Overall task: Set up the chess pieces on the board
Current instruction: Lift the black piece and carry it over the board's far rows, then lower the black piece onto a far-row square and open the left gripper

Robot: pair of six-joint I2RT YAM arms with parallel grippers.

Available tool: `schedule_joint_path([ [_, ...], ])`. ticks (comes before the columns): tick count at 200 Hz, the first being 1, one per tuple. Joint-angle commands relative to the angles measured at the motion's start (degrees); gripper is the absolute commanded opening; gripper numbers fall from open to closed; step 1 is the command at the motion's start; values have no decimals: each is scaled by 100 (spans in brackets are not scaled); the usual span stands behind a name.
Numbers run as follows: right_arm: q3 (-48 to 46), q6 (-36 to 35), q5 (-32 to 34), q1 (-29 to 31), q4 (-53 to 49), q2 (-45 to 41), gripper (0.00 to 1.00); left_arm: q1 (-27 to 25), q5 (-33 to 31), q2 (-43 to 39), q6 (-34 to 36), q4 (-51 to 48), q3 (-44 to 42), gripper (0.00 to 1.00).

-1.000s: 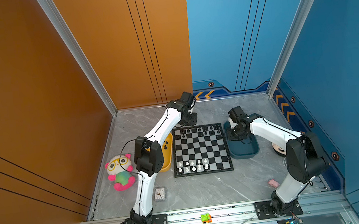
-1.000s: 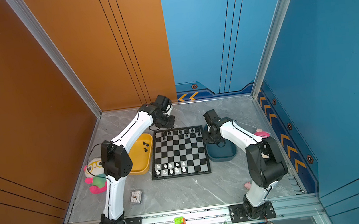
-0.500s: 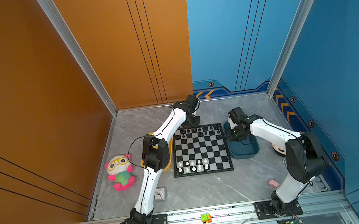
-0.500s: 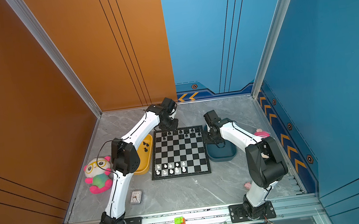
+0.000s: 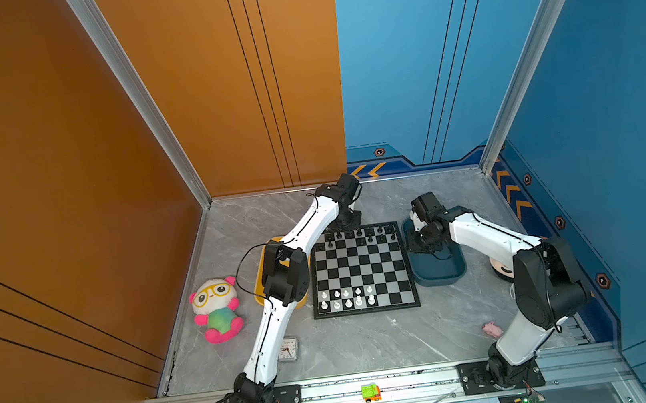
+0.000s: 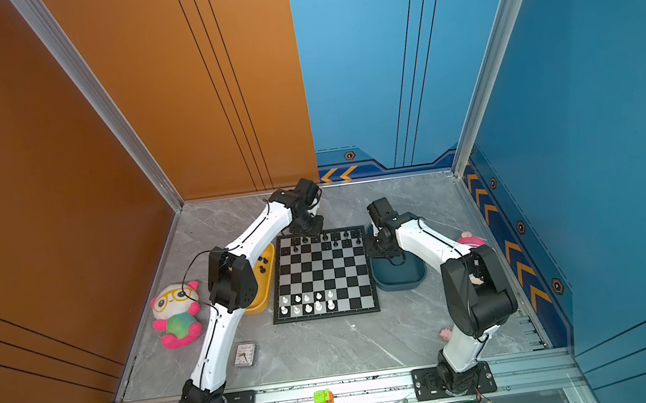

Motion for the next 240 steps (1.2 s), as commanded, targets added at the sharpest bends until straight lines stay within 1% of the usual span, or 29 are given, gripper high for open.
schedule_joint_path([
  [1, -106, 86, -36, -55, -32, 105, 30, 51, -84, 181, 70, -141, 193, 5],
  [68, -119, 86, -28, -87, -41, 85, 30, 112, -233, 282, 79, -141, 244, 5],
  [144, -126, 77, -18, -117, -61, 63, 30, 112, -110, 342, 97, -136, 244, 6],
  [167, -119, 77, -20, -117, -67, 66, 30, 112, -102, 344, 106, -136, 234, 12],
  [202, -129, 82, -29, -117, -67, 69, 30, 112, -86, 339, 106, -137, 221, 23],
  [240, -137, 88, -25, -117, -86, 36, 30, 112, -22, 344, 70, -134, 228, 32],
])
